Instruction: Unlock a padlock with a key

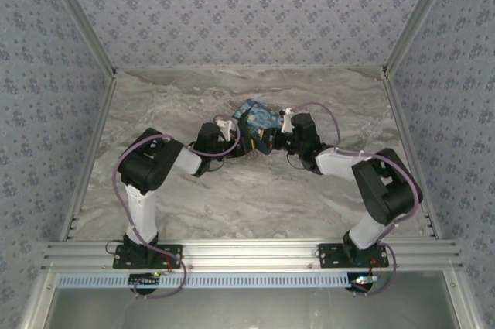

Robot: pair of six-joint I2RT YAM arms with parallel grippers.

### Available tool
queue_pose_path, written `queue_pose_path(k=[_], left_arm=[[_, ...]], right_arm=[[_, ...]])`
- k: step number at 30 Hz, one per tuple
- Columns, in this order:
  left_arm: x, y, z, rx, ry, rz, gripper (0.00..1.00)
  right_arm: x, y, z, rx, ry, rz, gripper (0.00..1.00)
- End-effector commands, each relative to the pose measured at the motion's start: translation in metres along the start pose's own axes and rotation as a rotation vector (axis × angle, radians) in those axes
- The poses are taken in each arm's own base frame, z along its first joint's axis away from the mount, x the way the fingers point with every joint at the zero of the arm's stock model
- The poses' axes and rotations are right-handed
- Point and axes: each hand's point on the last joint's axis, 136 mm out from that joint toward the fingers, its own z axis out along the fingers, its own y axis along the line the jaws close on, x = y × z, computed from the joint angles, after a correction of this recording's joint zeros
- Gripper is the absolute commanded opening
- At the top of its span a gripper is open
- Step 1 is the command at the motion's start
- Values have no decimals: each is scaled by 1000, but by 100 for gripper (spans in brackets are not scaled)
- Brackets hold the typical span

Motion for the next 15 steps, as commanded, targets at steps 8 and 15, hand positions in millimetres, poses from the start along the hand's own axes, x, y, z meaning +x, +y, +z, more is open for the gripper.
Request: queue_pose_path(k=[8,15], left_arm=[[6,-5,-1,-6,15,-42,39],[2,1,5,-20,4,-78,43]], right_arm=[[21,-7,-26,63,33,-82,0],[8,-6,-15,39,27,-45,0]])
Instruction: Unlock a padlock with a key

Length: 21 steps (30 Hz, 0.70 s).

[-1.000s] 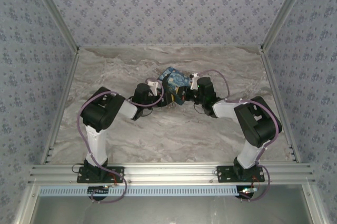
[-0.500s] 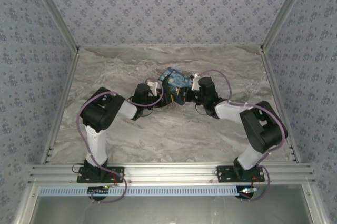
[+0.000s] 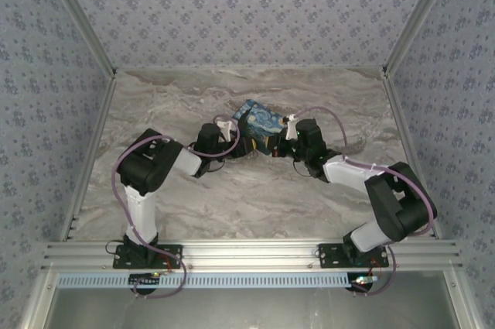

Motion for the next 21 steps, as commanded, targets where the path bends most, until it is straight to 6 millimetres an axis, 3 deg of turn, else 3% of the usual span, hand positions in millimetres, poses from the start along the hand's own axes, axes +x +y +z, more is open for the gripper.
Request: queue_pose_path(k=[1,10,21], left_arm=[[1,6,6,-34,2,-31,43],[3,15,8,-74,6,-62,43],[11,28,15,-144,25,-197,39]], right_arm=[[-12,0,10,-13,-8,18,0],[-27,-11,35,-28,-24,79,0],[12,-34,39,63,48,147,0]])
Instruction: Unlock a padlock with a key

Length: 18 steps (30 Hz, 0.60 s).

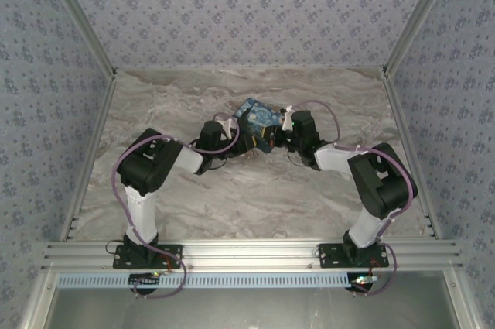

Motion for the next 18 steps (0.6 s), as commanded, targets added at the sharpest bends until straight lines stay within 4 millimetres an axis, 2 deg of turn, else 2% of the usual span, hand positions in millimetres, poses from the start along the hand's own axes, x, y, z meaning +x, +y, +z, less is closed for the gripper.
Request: queue_pose_path(k=[1,12,18], left_arm=[[14,27,11,-95,25,-105,39],[13,26,17,-73,18,-149,34],[12,22,19,-52,25,-143,27]], right_arm=[[32,-22,2,70,68,63,0],[32,-13,1,51,67,50,0],[27,-7,-2,34,54,35,0]])
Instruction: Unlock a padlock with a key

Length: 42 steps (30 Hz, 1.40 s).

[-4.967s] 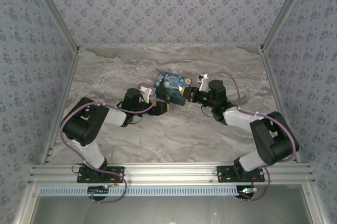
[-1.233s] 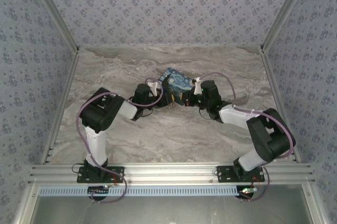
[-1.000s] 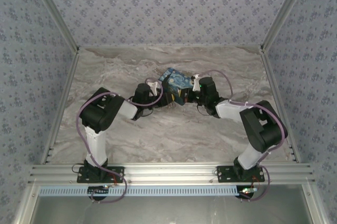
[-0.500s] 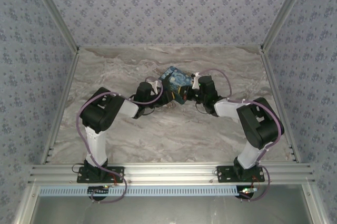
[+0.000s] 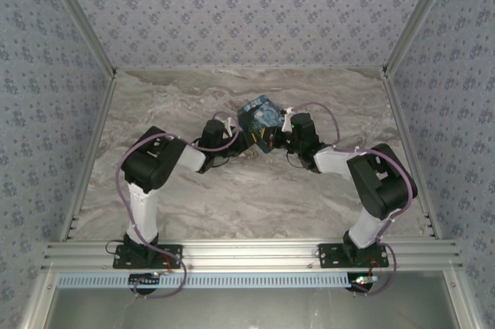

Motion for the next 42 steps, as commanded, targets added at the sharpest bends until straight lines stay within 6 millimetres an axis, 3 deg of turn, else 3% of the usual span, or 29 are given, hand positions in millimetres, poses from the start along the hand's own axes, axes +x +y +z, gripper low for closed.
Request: queue_pose_path(k=[1,10,12,15,21,28,33,42], left_arm=[[17,20,8,-57,45,-29,26],[18,10,-3,-42,43,4,26],[18,6,-7,-35,39,3,26],[19,-4,-12,-15,34,-2,26],[32,-29,-16,18,61,-3,26],[50,-51,-15,40,96,-17,26],[56,-58,-15,41,103,-38,25],[63,-63,-14,47,109,-79,24]], right_arm=[[21,-8,-3,37,72,22,0],[-22,26,-32,-27,-12,-73,0],[-23,31,-42,-31,-19,-97,0],[-9,31,-56,-12,-4,-137,0],[48,13,-79,77,37,-217,0],[96,-10,-91,171,62,-297,0],[111,-26,-94,212,66,-307,0],[108,-28,-86,232,51,-344,0]])
